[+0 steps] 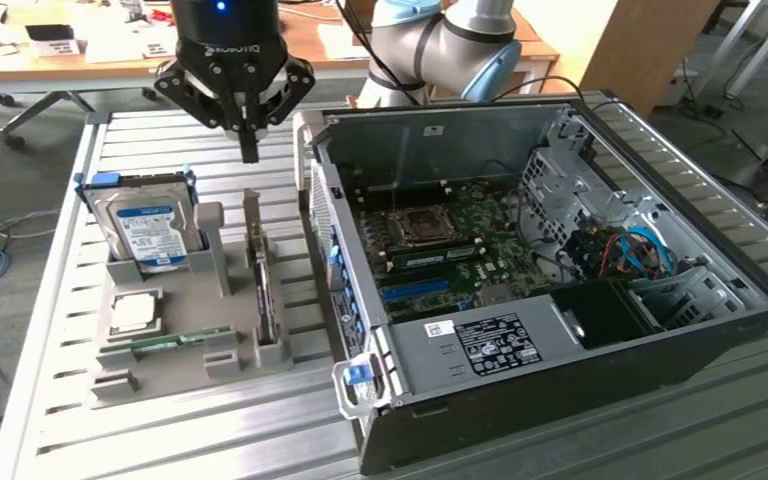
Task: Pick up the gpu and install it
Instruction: 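Reach for the gpu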
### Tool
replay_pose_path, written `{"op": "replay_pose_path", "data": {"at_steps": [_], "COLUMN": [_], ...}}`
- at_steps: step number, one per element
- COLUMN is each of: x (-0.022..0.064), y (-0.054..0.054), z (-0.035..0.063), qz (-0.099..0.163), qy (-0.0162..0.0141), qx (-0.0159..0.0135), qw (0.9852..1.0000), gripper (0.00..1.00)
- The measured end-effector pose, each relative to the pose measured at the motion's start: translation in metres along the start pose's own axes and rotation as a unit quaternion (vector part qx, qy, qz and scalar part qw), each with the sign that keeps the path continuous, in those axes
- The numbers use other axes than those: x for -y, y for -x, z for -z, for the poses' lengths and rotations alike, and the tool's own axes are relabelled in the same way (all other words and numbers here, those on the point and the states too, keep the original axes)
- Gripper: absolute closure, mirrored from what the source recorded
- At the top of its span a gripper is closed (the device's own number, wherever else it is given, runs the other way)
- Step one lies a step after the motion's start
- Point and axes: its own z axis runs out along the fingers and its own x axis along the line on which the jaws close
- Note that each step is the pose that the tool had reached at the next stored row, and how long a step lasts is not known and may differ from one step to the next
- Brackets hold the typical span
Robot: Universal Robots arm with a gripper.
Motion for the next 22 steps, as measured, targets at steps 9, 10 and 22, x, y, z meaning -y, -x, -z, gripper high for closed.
{"op": "replay_pose_path", "data": {"at_steps": [9, 10, 22], "x": [0.0181, 0.0205, 0.0451], "y": [-0.003, -0.003, -0.001], "z": [0.0002, 0.0003, 0.0001], "qz": [0.0, 0.0, 0.0], "qy": [0.0, 0.0, 0.0], "qx": [0.0001, 0.0, 0.0], "qw": [1.0, 1.0, 1.0], "gripper": [0.89, 0.89, 0.89]}}
